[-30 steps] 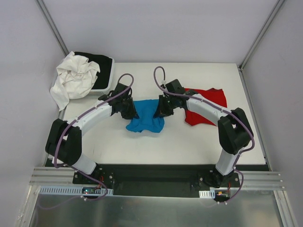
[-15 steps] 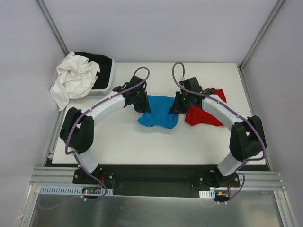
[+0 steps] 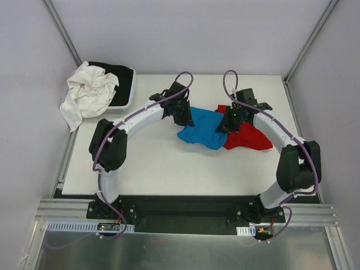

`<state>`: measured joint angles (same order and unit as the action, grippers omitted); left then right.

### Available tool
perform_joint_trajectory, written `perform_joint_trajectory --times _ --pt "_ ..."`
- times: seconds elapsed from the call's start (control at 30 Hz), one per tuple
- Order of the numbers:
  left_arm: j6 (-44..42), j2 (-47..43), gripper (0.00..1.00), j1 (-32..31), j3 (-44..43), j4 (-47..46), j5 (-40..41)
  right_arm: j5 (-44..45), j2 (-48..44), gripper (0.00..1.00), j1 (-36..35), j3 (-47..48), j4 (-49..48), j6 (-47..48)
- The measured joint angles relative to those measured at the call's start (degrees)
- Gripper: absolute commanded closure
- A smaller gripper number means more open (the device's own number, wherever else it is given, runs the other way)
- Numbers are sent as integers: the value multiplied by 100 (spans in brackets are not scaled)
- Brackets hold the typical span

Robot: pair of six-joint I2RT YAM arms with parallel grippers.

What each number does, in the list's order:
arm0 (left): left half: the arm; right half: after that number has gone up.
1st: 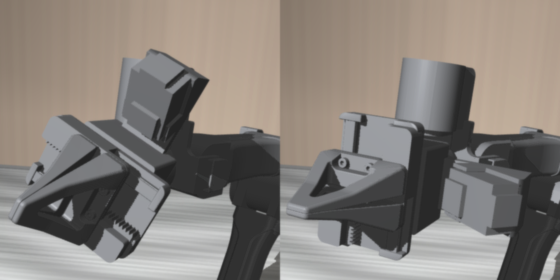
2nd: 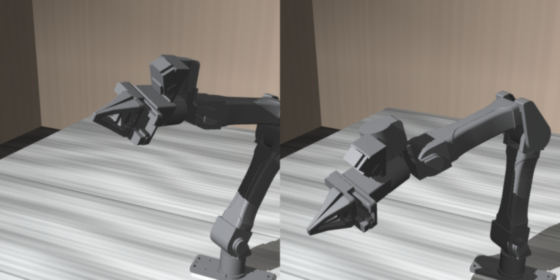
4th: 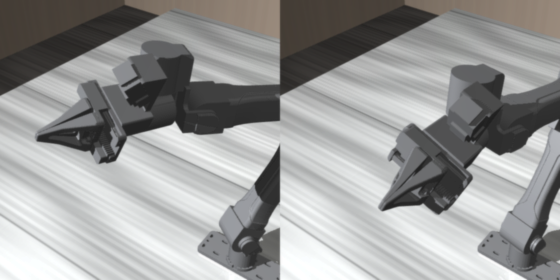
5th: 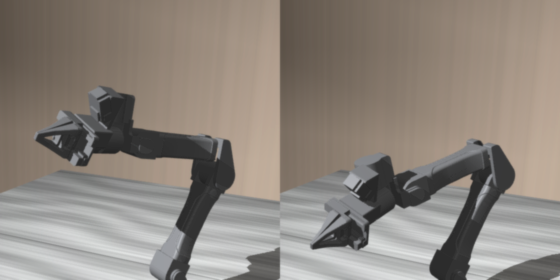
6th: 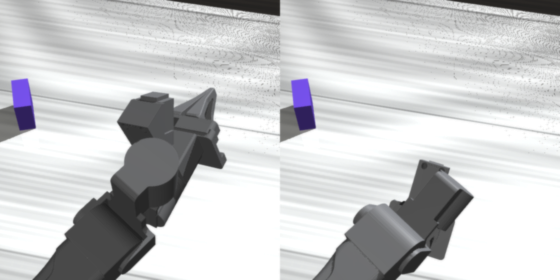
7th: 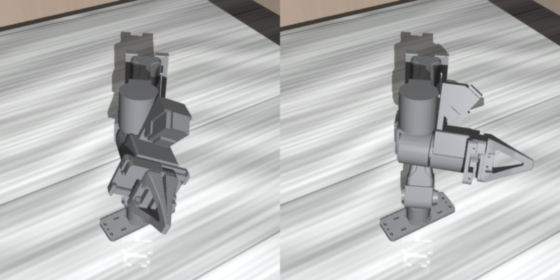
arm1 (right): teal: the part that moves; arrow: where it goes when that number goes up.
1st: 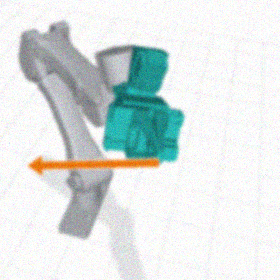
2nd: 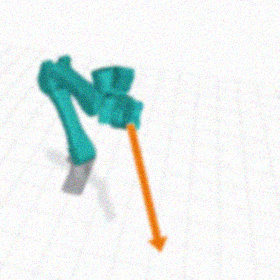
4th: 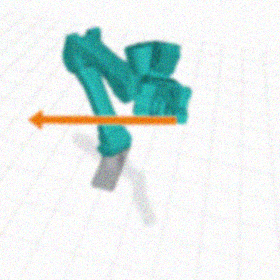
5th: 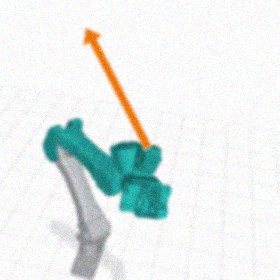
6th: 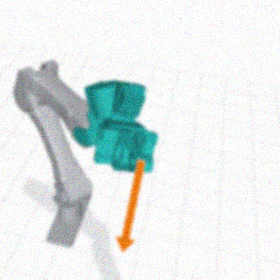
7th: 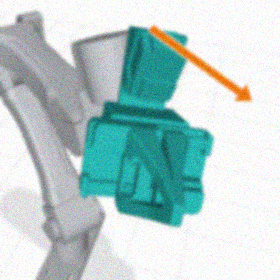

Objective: Fold and stack the t-shirts
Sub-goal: Neatly place the folded tshirt to the corner

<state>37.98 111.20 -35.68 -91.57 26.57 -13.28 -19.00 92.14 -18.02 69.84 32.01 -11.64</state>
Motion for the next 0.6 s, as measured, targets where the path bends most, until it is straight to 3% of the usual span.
perform_joint_trajectory --times 0.6 --pt "59 160 100 -459 -979 83 280 -970 -258 99 1460 59 492 505"
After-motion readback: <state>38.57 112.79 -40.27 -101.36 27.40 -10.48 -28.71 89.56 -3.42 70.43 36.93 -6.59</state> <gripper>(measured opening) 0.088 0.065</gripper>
